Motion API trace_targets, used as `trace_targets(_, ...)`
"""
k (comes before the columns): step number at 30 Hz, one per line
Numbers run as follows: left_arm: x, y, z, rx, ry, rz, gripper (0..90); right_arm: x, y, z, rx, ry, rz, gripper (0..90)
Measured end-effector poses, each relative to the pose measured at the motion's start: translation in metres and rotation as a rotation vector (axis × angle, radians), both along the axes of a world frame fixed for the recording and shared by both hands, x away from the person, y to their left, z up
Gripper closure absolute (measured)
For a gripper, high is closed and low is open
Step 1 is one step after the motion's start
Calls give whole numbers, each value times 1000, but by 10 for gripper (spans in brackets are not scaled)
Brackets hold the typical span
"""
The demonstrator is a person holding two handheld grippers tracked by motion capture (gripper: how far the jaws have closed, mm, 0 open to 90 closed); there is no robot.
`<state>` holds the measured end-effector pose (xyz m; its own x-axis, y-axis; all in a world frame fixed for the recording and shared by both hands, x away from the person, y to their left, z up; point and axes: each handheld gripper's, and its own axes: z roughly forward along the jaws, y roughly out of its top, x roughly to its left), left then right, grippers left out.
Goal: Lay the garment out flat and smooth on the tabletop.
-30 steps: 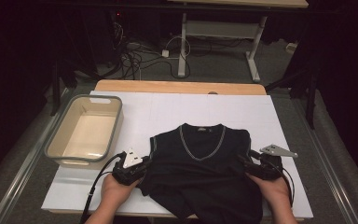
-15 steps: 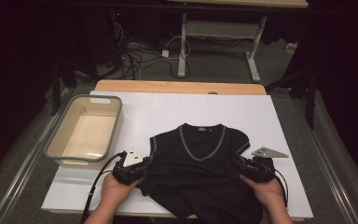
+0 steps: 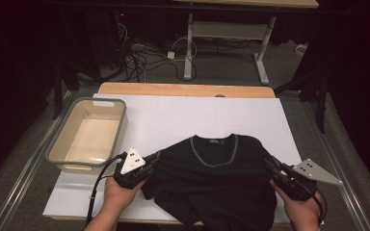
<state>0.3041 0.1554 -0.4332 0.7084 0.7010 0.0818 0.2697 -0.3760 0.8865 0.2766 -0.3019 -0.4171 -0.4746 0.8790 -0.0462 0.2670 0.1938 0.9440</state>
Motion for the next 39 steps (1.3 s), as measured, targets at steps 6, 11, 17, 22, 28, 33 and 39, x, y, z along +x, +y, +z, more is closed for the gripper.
trace_targets(6,40,-12,36,-72,27,13,766,30,7,43,-41,-41,2,779)
trace_targets(11,112,-44,40,32,107,55,767,121,23,38,-84,154,-11,784)
trace_targets(17,139,-26,109,-67,-104,253,741,156,32,96,-20,-7,-91,702)
trace_targets(22,147,-22,76,-33,64,240,503,161,23,86,-24,72,-138,417)
trace_targets(28,101,-31,20,-5,124,102,484,125,23,36,-39,134,-95,404)
trace_targets(33,51,-23,-18,15,164,4,470,78,24,-1,-60,156,-50,404)
trace_targets(39,-1,2,-41,-27,207,-33,444,24,18,-39,-78,196,-23,399)
